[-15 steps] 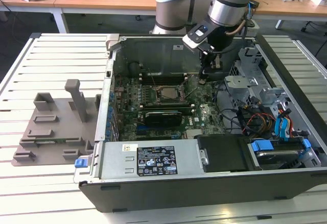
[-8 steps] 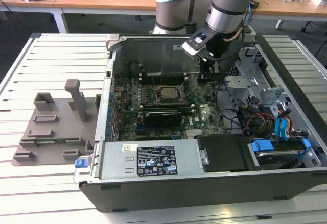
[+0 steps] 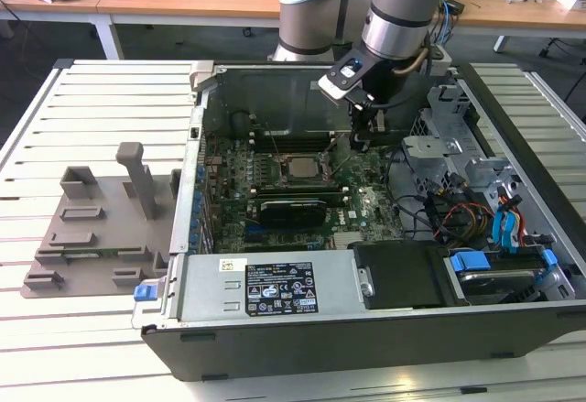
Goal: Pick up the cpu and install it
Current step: 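Close the cpu cover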
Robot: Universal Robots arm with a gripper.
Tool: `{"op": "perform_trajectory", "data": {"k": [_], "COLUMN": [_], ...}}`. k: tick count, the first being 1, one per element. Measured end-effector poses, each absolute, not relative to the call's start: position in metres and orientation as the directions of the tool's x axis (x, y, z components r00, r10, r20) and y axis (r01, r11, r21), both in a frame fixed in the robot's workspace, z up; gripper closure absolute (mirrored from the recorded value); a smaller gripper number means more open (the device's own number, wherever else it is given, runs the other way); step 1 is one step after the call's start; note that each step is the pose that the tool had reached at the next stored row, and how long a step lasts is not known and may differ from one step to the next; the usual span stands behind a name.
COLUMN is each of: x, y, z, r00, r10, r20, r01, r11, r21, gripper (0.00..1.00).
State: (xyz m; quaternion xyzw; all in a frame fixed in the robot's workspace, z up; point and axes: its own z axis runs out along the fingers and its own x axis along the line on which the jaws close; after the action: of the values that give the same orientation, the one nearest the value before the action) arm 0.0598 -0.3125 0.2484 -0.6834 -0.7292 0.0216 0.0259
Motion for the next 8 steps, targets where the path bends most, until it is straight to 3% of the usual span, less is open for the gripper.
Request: {"op": "perform_trajectory", "data": {"k": [8], "x": [0.0521], "y": [-0.3124], "z": [0.2483], "r00": [-0.065], "r10": [0.998], "r20": [0.008], "r01": [0.996], "r11": [0.065], "r21": [-0.067], "gripper": [0.89]}}
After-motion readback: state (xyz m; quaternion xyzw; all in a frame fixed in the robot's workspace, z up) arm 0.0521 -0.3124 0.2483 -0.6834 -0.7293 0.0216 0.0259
